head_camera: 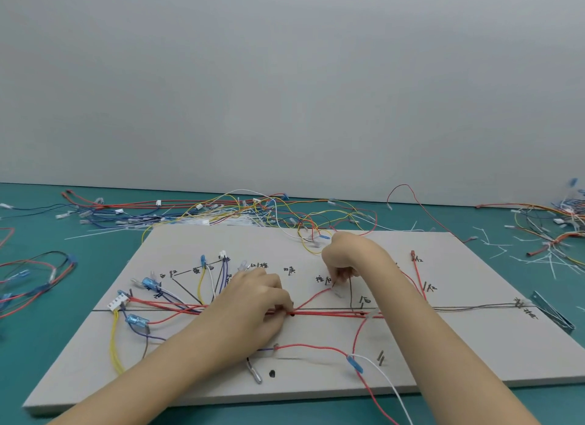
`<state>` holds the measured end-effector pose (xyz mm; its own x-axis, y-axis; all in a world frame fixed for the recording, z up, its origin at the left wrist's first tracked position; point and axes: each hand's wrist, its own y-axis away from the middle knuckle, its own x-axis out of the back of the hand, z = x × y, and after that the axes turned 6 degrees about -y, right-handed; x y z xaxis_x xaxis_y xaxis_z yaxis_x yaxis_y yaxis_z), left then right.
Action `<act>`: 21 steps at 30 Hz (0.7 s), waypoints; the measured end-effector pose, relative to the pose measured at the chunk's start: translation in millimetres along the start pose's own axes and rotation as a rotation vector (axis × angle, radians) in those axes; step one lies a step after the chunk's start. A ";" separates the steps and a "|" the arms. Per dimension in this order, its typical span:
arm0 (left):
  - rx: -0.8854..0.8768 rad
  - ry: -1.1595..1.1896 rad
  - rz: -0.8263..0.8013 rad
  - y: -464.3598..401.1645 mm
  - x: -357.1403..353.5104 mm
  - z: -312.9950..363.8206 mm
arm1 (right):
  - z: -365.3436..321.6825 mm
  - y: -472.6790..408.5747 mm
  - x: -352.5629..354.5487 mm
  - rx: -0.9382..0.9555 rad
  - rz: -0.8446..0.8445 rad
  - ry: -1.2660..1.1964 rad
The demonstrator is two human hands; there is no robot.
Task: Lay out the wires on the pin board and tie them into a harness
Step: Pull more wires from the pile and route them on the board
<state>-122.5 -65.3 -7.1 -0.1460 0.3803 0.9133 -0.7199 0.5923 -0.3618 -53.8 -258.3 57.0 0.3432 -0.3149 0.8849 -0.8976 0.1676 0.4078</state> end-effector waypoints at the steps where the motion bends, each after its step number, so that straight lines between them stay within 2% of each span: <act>1: 0.006 0.007 -0.001 0.0 0.1 0.1 | -0.7 -2.5 -0.6 -0.001 0.018 -0.016; 7: 0.030 0.066 -0.011 2.3 0.7 1.9 | -7.7 -7.3 -11.3 0.073 0.113 -0.097; 10: 0.047 0.112 -0.006 3.5 0.9 2.0 | -14.4 -5.5 -14.6 0.143 0.080 -0.165; 16: 0.061 0.106 -0.016 3.8 2.1 -0.9 | -38.4 15.9 -25.8 0.234 0.115 -0.086; 21: 0.103 0.119 -0.039 4.5 14.5 -10.7 | -53.7 35.9 -40.0 0.308 0.227 0.001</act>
<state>-120.6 -49.5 2.5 -0.0397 0.4436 0.8954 -0.7899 0.5348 -0.3000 -84.9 -189.6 48.3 0.1259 -0.3012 0.9452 -0.9919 -0.0558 0.1143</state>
